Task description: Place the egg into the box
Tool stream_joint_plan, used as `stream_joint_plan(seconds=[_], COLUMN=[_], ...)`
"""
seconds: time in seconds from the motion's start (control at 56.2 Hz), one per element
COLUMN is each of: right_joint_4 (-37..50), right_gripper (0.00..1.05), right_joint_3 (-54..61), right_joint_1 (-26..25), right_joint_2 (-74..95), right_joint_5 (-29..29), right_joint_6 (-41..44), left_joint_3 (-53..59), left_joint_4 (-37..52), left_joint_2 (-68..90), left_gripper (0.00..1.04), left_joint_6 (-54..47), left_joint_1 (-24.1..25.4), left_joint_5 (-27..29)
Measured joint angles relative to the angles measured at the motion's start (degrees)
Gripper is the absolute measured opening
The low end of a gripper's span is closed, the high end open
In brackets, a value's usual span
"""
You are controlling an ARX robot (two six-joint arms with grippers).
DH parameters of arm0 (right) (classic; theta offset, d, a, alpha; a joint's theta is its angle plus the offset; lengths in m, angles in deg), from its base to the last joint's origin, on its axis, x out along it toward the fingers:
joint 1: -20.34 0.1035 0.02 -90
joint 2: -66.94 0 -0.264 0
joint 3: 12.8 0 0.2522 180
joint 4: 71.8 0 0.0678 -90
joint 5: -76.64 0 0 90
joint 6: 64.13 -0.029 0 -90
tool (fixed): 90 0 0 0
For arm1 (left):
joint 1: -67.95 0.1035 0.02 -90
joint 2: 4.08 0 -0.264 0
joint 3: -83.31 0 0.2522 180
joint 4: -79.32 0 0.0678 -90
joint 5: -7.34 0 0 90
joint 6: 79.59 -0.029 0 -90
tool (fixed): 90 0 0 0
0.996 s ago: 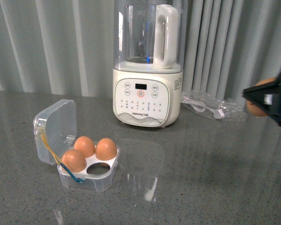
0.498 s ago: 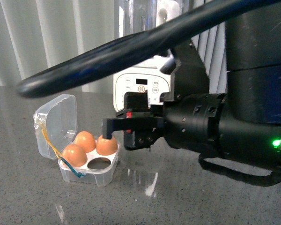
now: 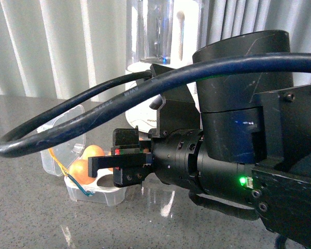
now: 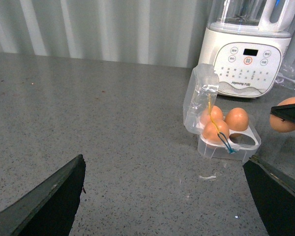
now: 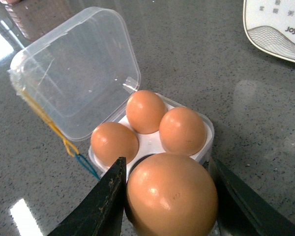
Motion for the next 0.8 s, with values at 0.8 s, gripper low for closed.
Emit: stream_joint_plan(seconds=[0.8], right_joint_4=[-6.0], right_gripper=[0.42], right_joint_3=[-8.0], right_joint_1=[2.5], right_joint_2=[6.2], right_joint_5=[-1.2], right_joint_6=[-0.1], left_joint_3=[0.0], left_joint_4=[0.0], left_joint_2=[0.0], left_gripper=[0.98], left_joint_6=[0.0], left_joint_1=[0.0], left_joint_5=[0.0])
